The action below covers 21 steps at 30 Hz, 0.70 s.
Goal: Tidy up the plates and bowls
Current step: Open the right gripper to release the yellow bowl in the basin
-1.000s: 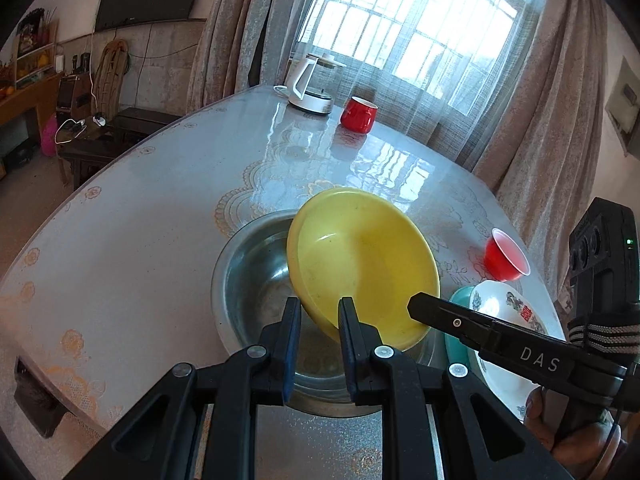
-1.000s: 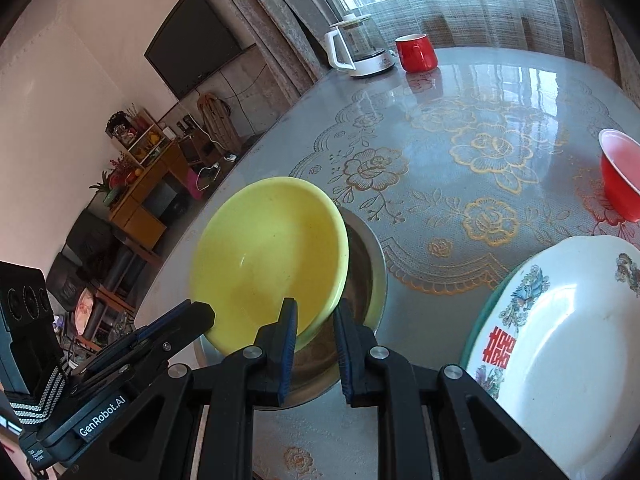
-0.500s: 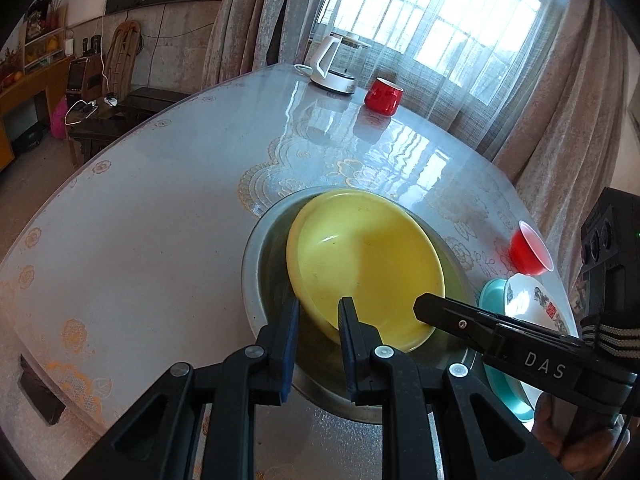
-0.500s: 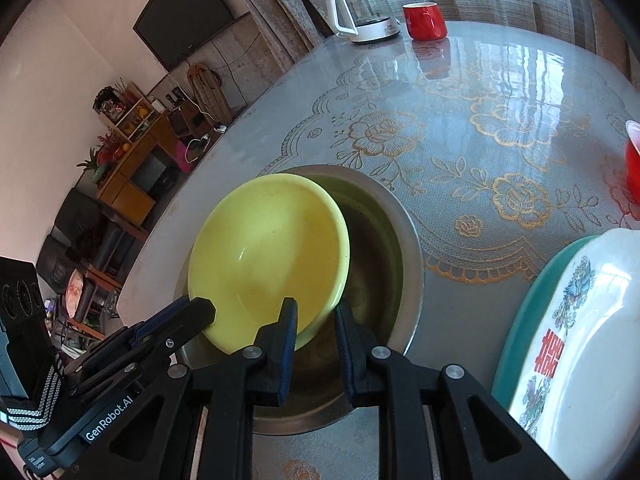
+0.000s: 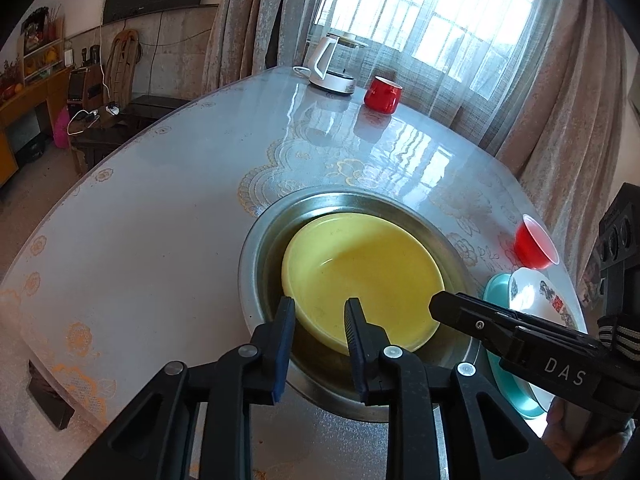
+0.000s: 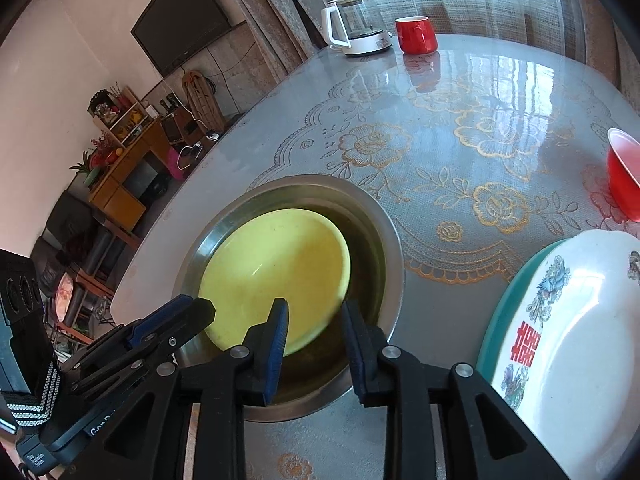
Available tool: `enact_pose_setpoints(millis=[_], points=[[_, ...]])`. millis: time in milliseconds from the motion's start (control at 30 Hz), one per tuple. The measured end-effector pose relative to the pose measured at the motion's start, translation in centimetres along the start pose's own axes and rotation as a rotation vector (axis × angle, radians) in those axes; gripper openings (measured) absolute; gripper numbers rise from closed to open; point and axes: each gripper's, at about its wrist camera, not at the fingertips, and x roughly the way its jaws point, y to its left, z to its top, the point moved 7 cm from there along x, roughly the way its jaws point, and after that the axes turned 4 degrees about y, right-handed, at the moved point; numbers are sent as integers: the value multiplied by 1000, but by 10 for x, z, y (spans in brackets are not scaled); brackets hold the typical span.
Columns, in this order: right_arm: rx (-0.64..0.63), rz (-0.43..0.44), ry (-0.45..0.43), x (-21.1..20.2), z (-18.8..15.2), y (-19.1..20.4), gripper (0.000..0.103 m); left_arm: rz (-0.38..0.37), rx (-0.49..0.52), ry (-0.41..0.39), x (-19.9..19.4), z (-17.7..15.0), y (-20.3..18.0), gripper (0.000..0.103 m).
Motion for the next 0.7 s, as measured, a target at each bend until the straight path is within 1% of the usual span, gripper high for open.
enact_pose_setpoints(millis=[300,500,700], points=[[2,22,-10,-3,1,1,28,40,42,-23,-3,-3,-3,26],[1,23,-22,-7,0,-1,28,44,59,-36,-7,-4,-8,26],[22,26,-63,-20,2,-7,28,42,83,-57,-15,-2,-18,28]])
